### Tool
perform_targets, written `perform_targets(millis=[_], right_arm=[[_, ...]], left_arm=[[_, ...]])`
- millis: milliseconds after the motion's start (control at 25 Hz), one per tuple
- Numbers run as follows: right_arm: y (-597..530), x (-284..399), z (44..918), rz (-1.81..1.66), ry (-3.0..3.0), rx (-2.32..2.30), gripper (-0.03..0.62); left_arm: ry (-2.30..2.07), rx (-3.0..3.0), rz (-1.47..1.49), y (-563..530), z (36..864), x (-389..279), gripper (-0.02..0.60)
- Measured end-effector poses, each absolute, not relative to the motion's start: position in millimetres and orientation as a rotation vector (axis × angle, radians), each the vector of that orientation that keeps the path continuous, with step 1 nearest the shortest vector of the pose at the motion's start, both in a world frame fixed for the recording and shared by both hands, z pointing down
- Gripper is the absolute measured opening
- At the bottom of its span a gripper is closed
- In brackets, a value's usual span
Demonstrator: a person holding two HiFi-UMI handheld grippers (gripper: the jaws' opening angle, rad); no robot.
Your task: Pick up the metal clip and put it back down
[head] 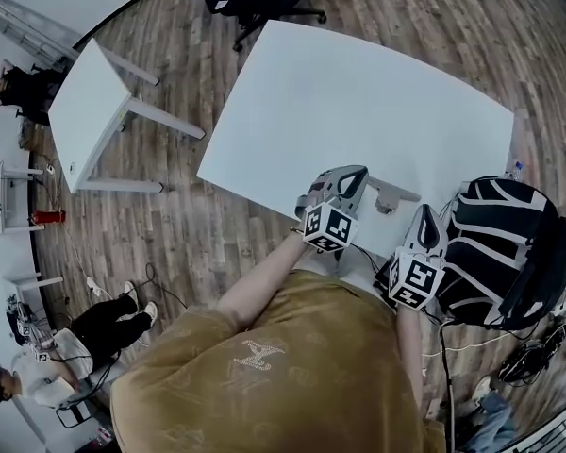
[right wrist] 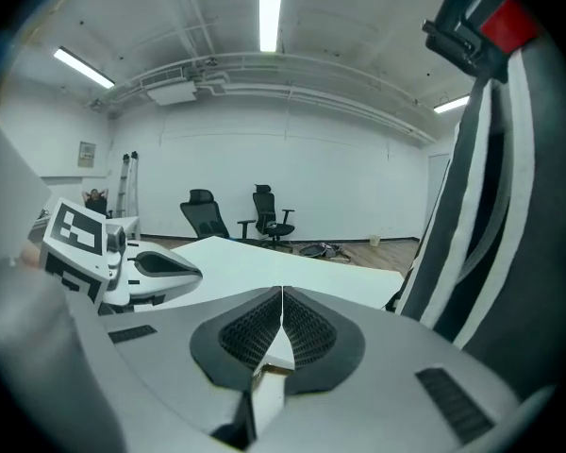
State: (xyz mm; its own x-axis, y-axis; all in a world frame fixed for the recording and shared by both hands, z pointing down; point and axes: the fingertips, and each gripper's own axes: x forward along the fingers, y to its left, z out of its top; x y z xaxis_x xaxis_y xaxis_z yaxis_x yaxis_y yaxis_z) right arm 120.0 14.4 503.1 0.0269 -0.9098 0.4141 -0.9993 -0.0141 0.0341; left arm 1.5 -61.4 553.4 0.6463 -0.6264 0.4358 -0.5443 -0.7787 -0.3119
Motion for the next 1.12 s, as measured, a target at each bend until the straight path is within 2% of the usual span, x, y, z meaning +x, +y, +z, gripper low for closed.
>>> perform_targets(millis=[280,1000,1120], right_arm=[[10.3,116.5,549.4,0.471,-1.921,1.887,0.009],[9.7,120.1,584.3,0.547,-1.906,1.816,0.009],[10.1,119.7,586.5,0.557,-1.907,1.806,0.009]], left_arm=[[0.843,-2.681,-0.893,-51.5,576.9,14.7,0.006],[0.459,-2.492,-1.183,-38.9,647.2,33.7,0.008],[0.382,-2.435,-1.212,-35.2,655.5,34.6,0.042]])
